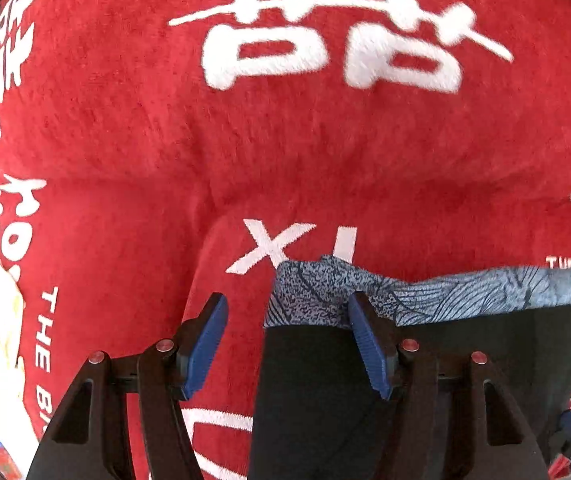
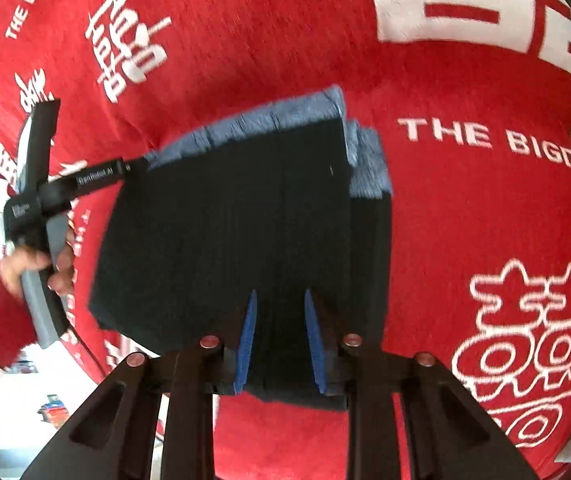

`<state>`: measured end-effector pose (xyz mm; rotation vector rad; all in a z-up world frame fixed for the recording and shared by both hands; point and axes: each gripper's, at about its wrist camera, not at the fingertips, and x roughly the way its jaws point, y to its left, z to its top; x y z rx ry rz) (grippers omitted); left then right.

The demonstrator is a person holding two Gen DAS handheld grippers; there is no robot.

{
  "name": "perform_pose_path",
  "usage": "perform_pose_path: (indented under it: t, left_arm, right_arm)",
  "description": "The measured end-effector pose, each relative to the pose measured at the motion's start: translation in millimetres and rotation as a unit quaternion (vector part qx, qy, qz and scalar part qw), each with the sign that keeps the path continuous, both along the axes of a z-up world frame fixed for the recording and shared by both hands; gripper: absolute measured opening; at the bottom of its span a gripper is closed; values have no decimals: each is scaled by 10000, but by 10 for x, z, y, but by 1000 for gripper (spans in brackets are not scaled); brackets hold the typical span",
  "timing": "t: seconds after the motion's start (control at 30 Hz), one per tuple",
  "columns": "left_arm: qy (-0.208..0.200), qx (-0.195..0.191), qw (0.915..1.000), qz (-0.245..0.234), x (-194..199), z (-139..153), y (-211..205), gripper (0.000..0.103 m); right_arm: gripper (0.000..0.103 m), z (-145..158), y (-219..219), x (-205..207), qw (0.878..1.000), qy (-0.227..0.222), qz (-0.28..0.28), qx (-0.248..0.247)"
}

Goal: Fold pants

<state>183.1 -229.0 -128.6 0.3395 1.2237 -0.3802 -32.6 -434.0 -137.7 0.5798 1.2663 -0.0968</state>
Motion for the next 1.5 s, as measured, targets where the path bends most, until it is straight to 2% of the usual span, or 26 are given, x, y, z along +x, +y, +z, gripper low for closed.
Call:
perform_pose_path:
  t: [0.1, 0.2, 0.3, 0.4, 0.63, 0.73, 0.8, 0.83, 0.87, 0.9, 1.0, 1.03, 1.07, 1.1, 1.2, 1.33, 1.5]
  left_arm:
    - [-123, 73, 9997, -181, -46, -109, -52, 64]
    - [-36, -39, 10000, 42, 36, -121, -17, 70]
    - [20, -265, 9995, 167, 63, 14, 77, 73]
    - [-2, -165, 9999, 5, -29, 171, 115, 73]
    - [227, -153, 9988, -407, -504, 400, 223, 73]
    - [414, -150, 9973, -595, -771, 371, 203, 73]
    - [547, -50, 9964, -652, -906, 253, 190, 73]
    - [594, -18, 9962, -633, -951, 232, 186, 75]
    - [577, 11, 9964, -618, -989, 215, 194, 84]
    - [562, 11, 9964, -631, -1015, 186, 198, 86]
    - [511, 16, 9964, -678, -1033, 176, 197, 86]
    - [529, 13, 9963, -671, -1024, 167, 203, 87]
    - [548, 14, 9963, -668, -1013, 160, 205, 92]
    - [622, 14, 9959, -657, -997, 139, 205, 95]
    - [691, -36, 9959, -589, -991, 140, 230, 96]
    - [666, -24, 9960, -595, -994, 103, 234, 96]
    - [700, -45, 9959, -575, -992, 115, 234, 97]
  right_arm:
    - [27, -85, 79, -125, 9994, -189, 103, -259]
    - [27, -139, 85, -125, 9991, -274, 112, -304]
    - [27, -119, 69, -137, 9993, -281, 55, -232]
    - [28, -79, 66, -179, 9994, -271, -9, -219]
    - [44, -13, 120, -370, 9991, -47, -89, -414]
    - [47, -60, 110, -417, 9991, 47, -255, -331]
    - [47, -100, 147, -389, 9988, 76, -296, -382]
    - [47, -107, 168, -385, 9985, 82, -274, -461]
    - [47, -114, 190, -376, 9982, 98, -226, -539]
    - [48, -119, 211, -371, 9980, 112, -169, -602]
    - [50, -119, 221, -375, 9977, 146, -109, -653]
    - [53, -123, 214, -378, 9977, 162, -121, -641]
    - [62, -132, 201, -381, 9974, 207, -159, -673]
    - [64, -147, 178, -386, 9971, 271, -224, -680]
    - [64, -133, 144, -388, 9973, 313, -352, -571]
    - [64, -86, 211, -348, 9958, 407, -125, -815]
    - [72, -99, 240, -326, 9934, 535, -97, -1007]
